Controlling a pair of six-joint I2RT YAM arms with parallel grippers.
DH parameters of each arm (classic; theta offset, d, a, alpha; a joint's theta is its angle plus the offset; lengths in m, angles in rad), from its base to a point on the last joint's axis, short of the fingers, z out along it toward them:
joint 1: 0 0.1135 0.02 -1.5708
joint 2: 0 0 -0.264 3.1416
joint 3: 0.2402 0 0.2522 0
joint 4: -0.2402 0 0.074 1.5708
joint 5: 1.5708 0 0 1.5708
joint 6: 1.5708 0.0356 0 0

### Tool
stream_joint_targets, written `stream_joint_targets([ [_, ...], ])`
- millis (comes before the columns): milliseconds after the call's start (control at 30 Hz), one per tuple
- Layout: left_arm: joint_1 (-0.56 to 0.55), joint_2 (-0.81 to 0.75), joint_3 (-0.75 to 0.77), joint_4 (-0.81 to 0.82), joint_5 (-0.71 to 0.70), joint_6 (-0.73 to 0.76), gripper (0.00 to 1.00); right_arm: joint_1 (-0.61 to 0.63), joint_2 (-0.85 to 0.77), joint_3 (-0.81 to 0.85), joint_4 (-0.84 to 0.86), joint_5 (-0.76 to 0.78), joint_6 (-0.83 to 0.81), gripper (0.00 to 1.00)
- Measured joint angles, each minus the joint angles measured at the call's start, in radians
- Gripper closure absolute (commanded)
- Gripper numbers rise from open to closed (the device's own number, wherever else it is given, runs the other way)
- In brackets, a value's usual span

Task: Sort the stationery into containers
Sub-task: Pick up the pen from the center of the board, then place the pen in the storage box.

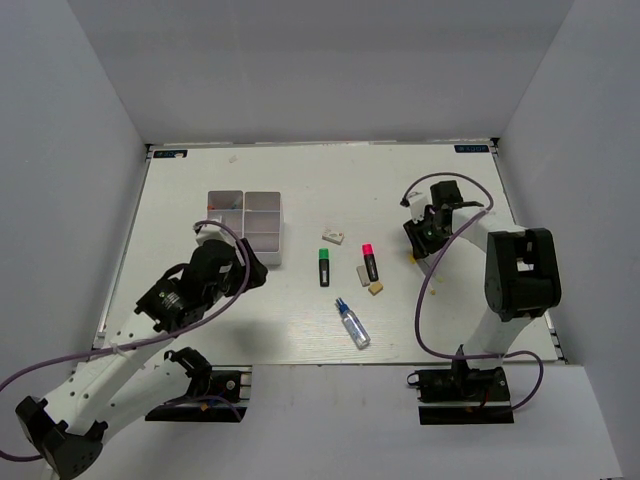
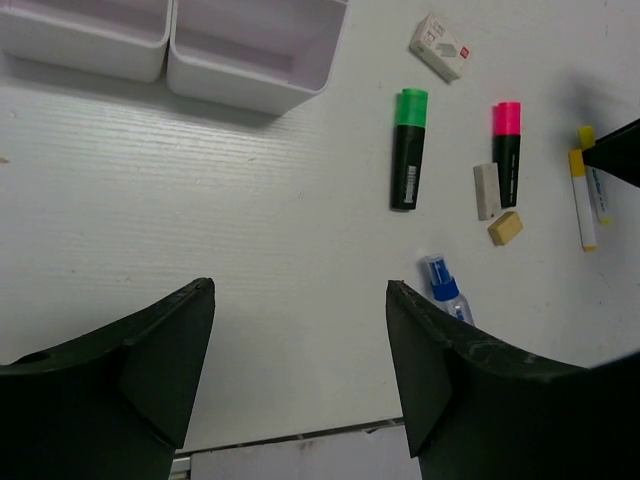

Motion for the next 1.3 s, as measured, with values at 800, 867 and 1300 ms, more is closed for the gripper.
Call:
stream_joint_targets([
  [800, 0.000, -0.098, -0.162, -0.068, 0.156, -0.142, 0.21, 0.068, 0.111, 0.628, -0.318, -0.353, -0.148, 1.00],
  [867, 0.000, -0.097, -0.185, -0.061, 0.176, -0.153, 0.21, 0.109, 0.109, 0.758, -0.311, -0.450, -0.168, 1.00],
  [1300, 0.000, -0.116, -0.227, -0.045, 0.233, -0.197, 0.21, 0.449, 0.267, 0.900, 0.309, -0.821, 0.076, 1.00],
])
